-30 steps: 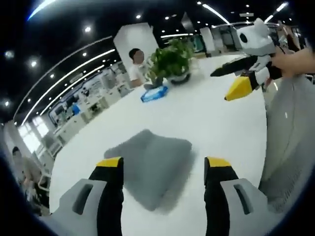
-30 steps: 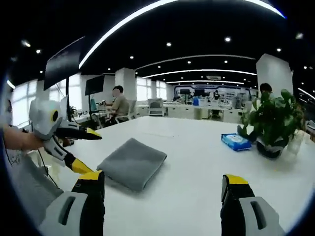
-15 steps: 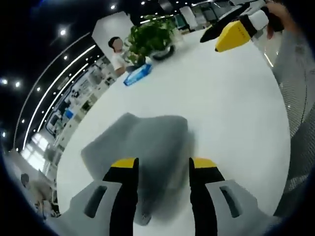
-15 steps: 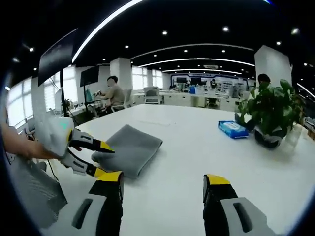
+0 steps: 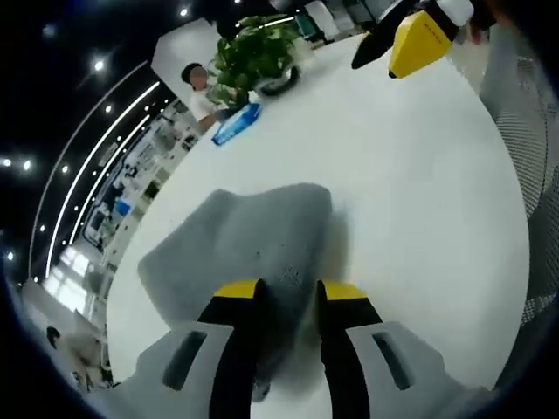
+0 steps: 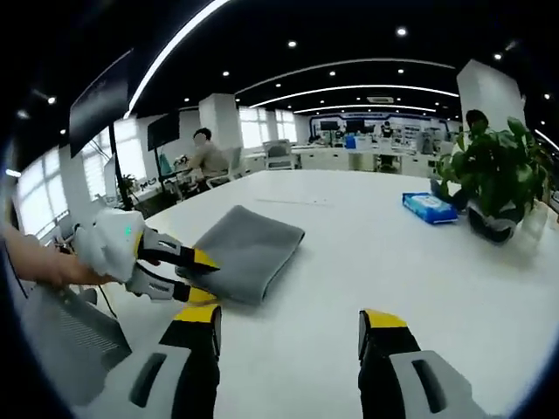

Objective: Open the folded towel by lifting each exposed corner and separating the folded layers until the towel lies flat within the target outline without major curled edges

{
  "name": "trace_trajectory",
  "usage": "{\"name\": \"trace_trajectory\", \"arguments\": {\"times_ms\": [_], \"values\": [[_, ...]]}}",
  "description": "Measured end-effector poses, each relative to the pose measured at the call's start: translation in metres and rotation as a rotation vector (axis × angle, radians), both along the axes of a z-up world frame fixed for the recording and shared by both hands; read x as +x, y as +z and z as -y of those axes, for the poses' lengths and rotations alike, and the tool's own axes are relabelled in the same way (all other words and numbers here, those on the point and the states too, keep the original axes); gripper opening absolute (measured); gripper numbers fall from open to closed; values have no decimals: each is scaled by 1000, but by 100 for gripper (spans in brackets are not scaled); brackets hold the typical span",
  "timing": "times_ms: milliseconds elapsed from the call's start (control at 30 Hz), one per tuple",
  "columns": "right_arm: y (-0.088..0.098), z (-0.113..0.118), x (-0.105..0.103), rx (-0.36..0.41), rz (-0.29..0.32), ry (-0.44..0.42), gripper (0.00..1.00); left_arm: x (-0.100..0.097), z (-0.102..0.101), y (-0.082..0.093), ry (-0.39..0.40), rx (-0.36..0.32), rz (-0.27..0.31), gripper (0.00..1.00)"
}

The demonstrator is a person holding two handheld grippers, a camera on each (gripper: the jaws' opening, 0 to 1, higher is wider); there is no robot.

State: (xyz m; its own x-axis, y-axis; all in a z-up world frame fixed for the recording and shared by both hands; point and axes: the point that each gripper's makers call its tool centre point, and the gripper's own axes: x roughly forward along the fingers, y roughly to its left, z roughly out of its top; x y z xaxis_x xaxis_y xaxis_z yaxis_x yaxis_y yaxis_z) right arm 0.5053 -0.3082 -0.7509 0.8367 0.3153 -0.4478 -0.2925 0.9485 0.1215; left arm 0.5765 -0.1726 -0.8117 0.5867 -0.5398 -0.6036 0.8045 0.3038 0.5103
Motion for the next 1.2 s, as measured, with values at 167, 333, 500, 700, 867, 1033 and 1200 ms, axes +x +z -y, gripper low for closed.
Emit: {"name": "trace_trajectory", "arguments": {"times_ms": [167,333,500,700,867,1033,1200], "values": [[-1,-5,-2,10,-10,15,58,-7,2,1,-16,7,-7,13],[-3,-6,-4,15,-23,23,56,-23,14,0,-47,1,-47,13],[-3,-8,-4,37,-35,25,53,-44,24,0,-101,17,-74,12],[-3,-10,-5,62,-43,26,53,-70,33,0,-130,-10,-175,12],[-4,-10,-5,82,-53,22,53,-90,37,2,-82,-54,-278,9],[-2,-3,-5,101,-58,-20,51,-92,37,7,-59,-137,-334,7],[-2,3,-7,203,-98,-78,40,-87,36,21,-17,-244,-380,6]]}}
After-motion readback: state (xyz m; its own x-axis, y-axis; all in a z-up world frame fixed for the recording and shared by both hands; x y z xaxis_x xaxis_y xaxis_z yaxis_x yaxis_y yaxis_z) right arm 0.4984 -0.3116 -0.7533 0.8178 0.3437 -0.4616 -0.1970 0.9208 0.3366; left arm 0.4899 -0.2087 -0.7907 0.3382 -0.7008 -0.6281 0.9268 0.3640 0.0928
